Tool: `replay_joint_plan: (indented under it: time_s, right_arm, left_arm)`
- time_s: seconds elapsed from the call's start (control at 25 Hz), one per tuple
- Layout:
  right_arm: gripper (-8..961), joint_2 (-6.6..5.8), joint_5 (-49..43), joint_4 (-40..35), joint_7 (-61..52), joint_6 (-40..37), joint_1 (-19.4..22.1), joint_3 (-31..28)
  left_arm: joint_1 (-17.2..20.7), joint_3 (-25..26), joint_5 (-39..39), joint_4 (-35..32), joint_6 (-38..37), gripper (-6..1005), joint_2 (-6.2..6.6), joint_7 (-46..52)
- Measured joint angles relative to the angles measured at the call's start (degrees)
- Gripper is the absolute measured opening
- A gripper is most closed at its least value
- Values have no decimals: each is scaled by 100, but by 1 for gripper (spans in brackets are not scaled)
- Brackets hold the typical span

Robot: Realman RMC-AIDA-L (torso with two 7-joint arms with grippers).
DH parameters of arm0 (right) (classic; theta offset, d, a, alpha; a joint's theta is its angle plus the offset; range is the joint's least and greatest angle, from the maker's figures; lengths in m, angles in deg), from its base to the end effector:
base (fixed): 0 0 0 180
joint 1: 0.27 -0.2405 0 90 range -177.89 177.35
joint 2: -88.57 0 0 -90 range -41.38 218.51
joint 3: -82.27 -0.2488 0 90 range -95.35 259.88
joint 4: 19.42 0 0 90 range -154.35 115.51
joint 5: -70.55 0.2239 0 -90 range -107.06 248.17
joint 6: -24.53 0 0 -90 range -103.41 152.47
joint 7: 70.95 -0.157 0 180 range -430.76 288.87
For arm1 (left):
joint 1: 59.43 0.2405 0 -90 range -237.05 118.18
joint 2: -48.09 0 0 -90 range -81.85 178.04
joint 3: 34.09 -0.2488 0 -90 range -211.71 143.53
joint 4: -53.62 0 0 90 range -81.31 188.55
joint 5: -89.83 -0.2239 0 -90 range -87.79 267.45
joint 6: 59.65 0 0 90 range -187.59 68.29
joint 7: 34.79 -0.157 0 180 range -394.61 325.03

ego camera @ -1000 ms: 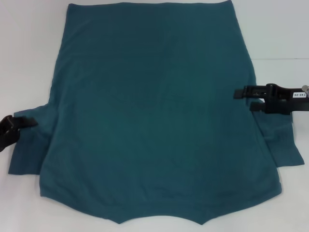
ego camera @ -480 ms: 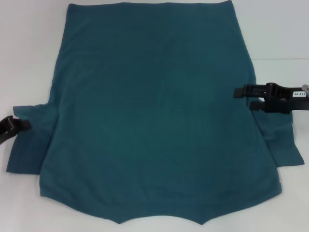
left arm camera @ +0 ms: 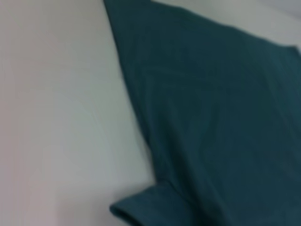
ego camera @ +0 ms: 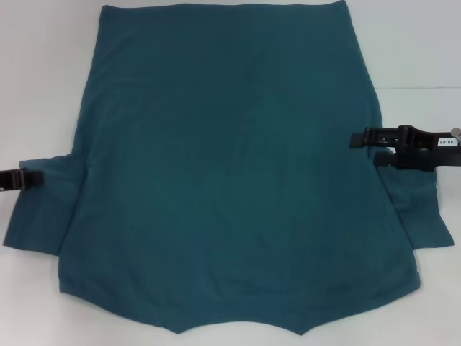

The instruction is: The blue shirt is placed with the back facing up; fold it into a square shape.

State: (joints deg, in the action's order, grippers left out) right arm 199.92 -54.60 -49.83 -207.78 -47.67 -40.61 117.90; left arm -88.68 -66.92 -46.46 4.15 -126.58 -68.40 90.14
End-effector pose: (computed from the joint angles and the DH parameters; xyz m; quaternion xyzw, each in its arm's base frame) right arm 0.2803 0.4169 0.0304 -0.7278 0.6328 0.2103 0.1604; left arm -0.3483 0.3838 0.0751 -0.7609 -0.5435 -0.1147 0.3355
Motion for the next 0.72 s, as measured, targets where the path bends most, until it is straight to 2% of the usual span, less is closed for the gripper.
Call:
replay_joint_plan:
  time_s: [0.24, 0.48, 0.72]
  right_arm:
    - [883, 1, 0, 0, 0, 11, 0, -12]
    - [883, 16, -10, 0, 0, 13, -3, 29]
    - [883, 18, -18, 0, -1, 14, -8, 31]
  left_arm:
    - [-176, -507, -735, -367, 344, 2, -23, 74]
    - [-417, -613, -1294, -554, 453, 3, -30, 92]
    - [-591, -631, -2133, -971, 609, 4, -210, 413]
